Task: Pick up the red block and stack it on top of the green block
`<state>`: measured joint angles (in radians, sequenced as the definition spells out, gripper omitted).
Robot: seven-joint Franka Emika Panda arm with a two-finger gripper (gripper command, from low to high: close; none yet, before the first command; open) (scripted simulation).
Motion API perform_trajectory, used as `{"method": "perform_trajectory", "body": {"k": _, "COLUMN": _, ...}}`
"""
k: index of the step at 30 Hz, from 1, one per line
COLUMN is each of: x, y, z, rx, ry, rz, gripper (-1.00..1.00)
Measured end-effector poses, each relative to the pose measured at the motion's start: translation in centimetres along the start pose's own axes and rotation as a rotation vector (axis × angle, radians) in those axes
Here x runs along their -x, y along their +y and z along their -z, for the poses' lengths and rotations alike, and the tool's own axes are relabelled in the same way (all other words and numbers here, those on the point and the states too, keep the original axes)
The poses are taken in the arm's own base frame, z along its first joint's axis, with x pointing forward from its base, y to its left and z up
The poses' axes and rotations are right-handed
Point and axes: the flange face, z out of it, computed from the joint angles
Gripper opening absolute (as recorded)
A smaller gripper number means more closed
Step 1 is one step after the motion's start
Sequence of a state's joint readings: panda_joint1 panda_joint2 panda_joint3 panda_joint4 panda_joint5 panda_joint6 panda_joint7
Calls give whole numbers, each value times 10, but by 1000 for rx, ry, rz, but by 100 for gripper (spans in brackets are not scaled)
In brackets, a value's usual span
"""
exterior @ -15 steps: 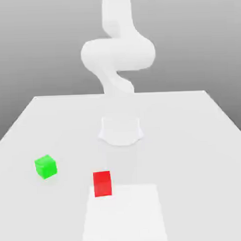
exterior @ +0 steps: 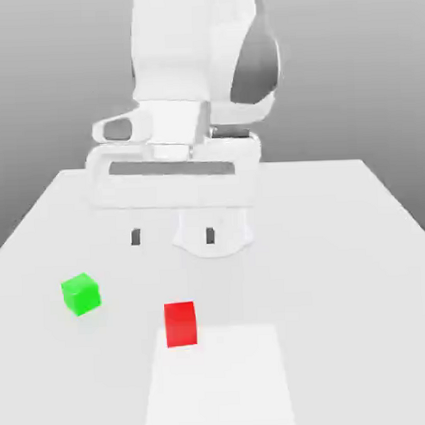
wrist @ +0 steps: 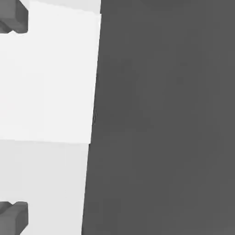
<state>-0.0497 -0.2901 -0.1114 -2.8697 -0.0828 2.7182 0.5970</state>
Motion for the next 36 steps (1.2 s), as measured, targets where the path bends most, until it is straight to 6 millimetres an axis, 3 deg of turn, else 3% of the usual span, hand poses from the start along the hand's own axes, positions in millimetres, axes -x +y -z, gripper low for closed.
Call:
{"method": "perform_trajectory", "body": {"k": 3, "x": 27, "y": 27, "z": -71, "rx": 50, "ry": -95, "rz": 14, "gripper": 0}}
{"method": "perform_trajectory", "body": {"k": 8, "x": 41, "y": 38, "z": -124, "rx": 66, "ry": -119, "rz": 19, "gripper": 0}}
{"method": "perform_trajectory", "body": {"k": 9, "x": 43, "y": 40, "z": -130, "rx": 67, "ry": -120, "rz": 19, "gripper": -100}}
{"method": "perform_trajectory", "body": {"k": 16, "x": 43, "y": 40, "z": -132, "rx": 67, "ry": -121, "rz": 18, "gripper": -100}}
{"method": "perform_trajectory", "body": {"k": 24, "x": 37, "y": 36, "z": -75, "rx": 66, "ry": -122, "rz": 19, "gripper": -100}}
{"method": "perform_trajectory", "body": {"k": 28, "x": 22, "y": 59, "z": -61, "rx": 78, "ry": -110, "rz": -109, "gripper": -100}}
{"method": "perform_trajectory", "body": {"k": 36, "x": -5, "y": 124, "z": -43, "rx": 102, "ry": -85, "rz": -445, "gripper": -100}}
